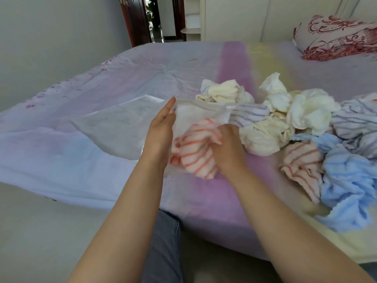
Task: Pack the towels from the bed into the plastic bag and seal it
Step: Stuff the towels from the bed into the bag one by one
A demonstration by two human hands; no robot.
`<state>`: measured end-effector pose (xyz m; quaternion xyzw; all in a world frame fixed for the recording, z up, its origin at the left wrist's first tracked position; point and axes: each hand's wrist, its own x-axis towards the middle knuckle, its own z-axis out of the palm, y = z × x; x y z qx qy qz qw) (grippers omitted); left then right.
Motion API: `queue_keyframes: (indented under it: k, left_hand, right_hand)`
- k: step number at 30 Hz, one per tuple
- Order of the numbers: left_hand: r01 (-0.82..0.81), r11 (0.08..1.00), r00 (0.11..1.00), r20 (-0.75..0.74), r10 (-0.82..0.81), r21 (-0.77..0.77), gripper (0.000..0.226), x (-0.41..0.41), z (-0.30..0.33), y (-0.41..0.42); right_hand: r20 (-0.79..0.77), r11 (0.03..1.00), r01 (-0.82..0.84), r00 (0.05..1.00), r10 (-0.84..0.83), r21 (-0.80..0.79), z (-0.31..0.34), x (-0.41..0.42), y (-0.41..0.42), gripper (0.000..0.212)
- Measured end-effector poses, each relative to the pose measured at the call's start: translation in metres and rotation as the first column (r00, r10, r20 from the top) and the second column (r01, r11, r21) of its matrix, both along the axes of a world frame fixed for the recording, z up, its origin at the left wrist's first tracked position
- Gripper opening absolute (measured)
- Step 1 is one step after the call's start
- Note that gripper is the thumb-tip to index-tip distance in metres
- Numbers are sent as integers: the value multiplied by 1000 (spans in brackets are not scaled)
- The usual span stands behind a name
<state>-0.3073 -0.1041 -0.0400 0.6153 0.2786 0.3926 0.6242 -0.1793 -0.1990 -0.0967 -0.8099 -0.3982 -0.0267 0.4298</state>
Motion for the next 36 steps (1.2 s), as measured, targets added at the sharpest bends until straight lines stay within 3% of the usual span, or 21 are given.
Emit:
queue_keyframes:
  k: [2,3,5,7,10,12,14,16,17,19,21,23,26,29,32,34,36]
  left_hand:
    - [4,1000,999,-45,-2,30,40,-2,-2,0]
    - [-14,996,995,-95,23,90,40,-4,-2,1]
    - [-47,942,959,-250,135,332,39,-7,-6,3]
    - [-40,813,891,-348,292,581,38,-12,-5,3]
    - [33,677,802,-424,421,735,39,-17,-4,6]
    - [28,686,839,-390,380,727,40,-18,-5,5]
    - [-5,742,899,-322,298,670,40,-15,-6,4]
    - [-25,791,922,-292,255,611,40,-11,-6,4]
    - [-36,807,922,-292,255,589,40,-9,-5,5]
    - [-73,823,911,-299,285,563,43,-9,-5,10]
    - [-92,821,896,-314,316,564,45,-11,-7,16]
    - [-74,811,882,-342,326,581,47,-12,-10,21]
    - [-51,826,887,-354,296,562,47,-7,-15,21]
    - [-92,882,925,-288,248,463,46,-5,-14,20]
    - [-116,906,944,-240,228,406,46,-5,-8,17]
    - [-97,919,954,-226,195,381,45,-7,-4,14]
    - [-81,928,961,-219,170,364,45,-8,0,14]
  right_hand:
    - [19,941,-57,998,67,-334,-21,-15,0,49]
    - [-9,922,-75,997,77,-381,-26,-21,-4,59]
    - [8,974,-62,998,65,-216,-27,-31,-17,66]
    - [-20,992,-84,996,83,-92,-25,-37,-26,67]
    - [-121,871,-230,973,197,-434,-21,-36,-15,60]
    - [-137,737,-231,973,187,-635,-12,-28,15,52]
    - [-250,637,-255,963,101,-727,-1,-21,50,37]
    - [-426,660,-404,894,138,-633,1,-22,79,20]
    - [-449,725,-444,870,206,-527,-1,-25,96,21]
    - [-344,829,-470,865,365,-304,-4,-32,109,29]
    - [-281,831,-542,823,494,-129,-4,-42,98,35]
    - [-284,837,-546,808,517,-29,-11,-42,77,34]
    - [-254,895,-443,861,440,50,-36,-29,43,49]
    - [-176,940,-284,952,252,-188,-47,-17,30,63]
    - [-140,868,-262,965,223,-421,-42,-13,37,93]
    - [-142,822,-258,966,216,-508,-42,-14,49,94]
    - [-146,782,-221,975,167,-583,-39,-13,63,79]
